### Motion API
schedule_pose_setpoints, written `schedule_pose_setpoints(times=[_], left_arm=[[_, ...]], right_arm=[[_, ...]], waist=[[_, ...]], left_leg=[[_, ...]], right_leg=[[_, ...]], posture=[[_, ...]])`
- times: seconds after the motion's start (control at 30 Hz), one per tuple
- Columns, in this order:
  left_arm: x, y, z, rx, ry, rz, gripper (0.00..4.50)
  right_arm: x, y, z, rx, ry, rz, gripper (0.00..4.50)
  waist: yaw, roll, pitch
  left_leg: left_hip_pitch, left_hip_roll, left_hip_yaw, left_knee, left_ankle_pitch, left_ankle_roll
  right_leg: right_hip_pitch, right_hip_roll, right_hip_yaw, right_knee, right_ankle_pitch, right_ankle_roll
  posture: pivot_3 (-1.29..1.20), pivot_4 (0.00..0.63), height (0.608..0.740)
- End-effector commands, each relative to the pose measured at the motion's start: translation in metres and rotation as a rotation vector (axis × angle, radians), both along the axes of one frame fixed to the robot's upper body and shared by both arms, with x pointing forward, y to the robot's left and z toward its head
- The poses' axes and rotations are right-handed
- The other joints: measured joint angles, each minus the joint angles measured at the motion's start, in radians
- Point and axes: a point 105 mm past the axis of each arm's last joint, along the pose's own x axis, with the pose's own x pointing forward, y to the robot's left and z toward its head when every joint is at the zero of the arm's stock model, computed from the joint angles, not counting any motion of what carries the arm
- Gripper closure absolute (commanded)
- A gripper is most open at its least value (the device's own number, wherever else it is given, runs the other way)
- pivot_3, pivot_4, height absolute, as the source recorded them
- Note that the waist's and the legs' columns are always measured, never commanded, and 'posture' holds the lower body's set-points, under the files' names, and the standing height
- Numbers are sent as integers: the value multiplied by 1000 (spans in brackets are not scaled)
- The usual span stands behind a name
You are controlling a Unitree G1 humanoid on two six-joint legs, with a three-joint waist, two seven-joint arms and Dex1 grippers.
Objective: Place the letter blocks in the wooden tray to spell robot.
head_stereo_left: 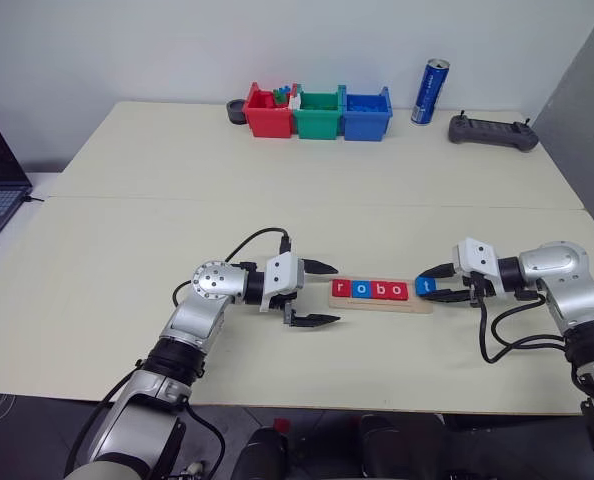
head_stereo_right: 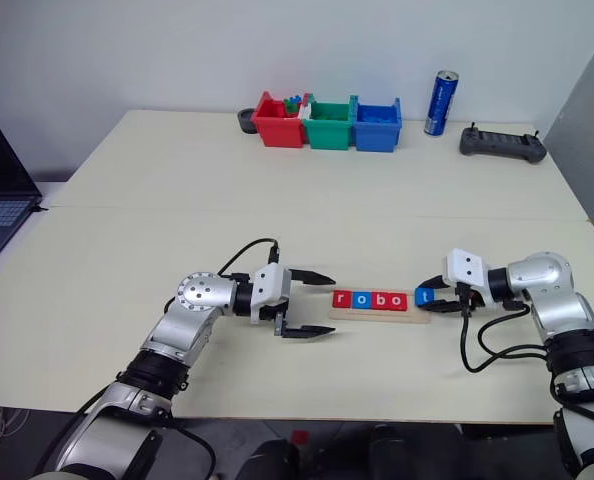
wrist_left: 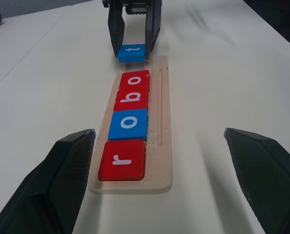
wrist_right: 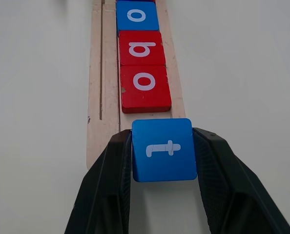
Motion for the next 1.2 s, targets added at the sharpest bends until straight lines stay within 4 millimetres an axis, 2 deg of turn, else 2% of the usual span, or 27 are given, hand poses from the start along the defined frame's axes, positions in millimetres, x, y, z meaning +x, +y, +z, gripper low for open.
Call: schedule_pose_setpoints(times=[0.03,0.3,0.47,0.53,0.6,0.73,1.0,1.1,1.2], left_arm=[[0,1,10,-20,-36,-1,0],[0,1,9,-16,-35,-3,0],[1,1,9,-16,-34,-3,0],[1,0,9,-16,-35,-4,0],[1,0,10,-17,-35,-5,0],[1,-1,10,-19,-35,-6,0],[1,-2,9,-18,-33,-13,0],[1,-4,9,-19,-33,-19,0],[2,-5,10,-19,-37,-23,0]], right_arm=[[1,4,10,-1,-29,37,3035],[0,3,8,-4,-10,30,3035],[1,6,12,23,6,24,1314],[1,7,15,31,2,22,494],[2,7,20,42,-4,13,50],[4,3,33,70,-26,-27,50],[7,-20,48,93,-69,-145,50],[10,-25,44,89,-75,-176,609],[12,-28,36,63,-89,-187,1663]], waist=[[0,0,0],[0,0,0],[0,0,0],[0,0,0],[0,0,0],[0,0,0],[1,0,0],[-2,0,0],[-1,0,0]], left_leg=[[0,0,0,0,0,0],[0,0,0,0,0,0],[0,0,0,0,0,0],[0,0,0,0,0,0],[0,0,0,0,0,0],[0,0,0,0,0,0],[0,0,0,0,0,0],[0,0,0,0,0,0],[0,0,0,0,0,0]], right_leg=[[0,0,0,0,0,0],[0,0,0,0,0,0],[0,0,0,0,0,0],[0,0,0,0,0,0],[0,0,0,0,0,0],[0,0,0,0,0,0],[0,0,0,0,0,0],[0,0,0,0,0,0],[0,0,0,1,0,0]], posture=[[0,150,740],[0,150,740],[0,150,740],[0,150,740],[0,150,740],[0,150,740],[0,150,740],[0,150,740],[0,150,740]])
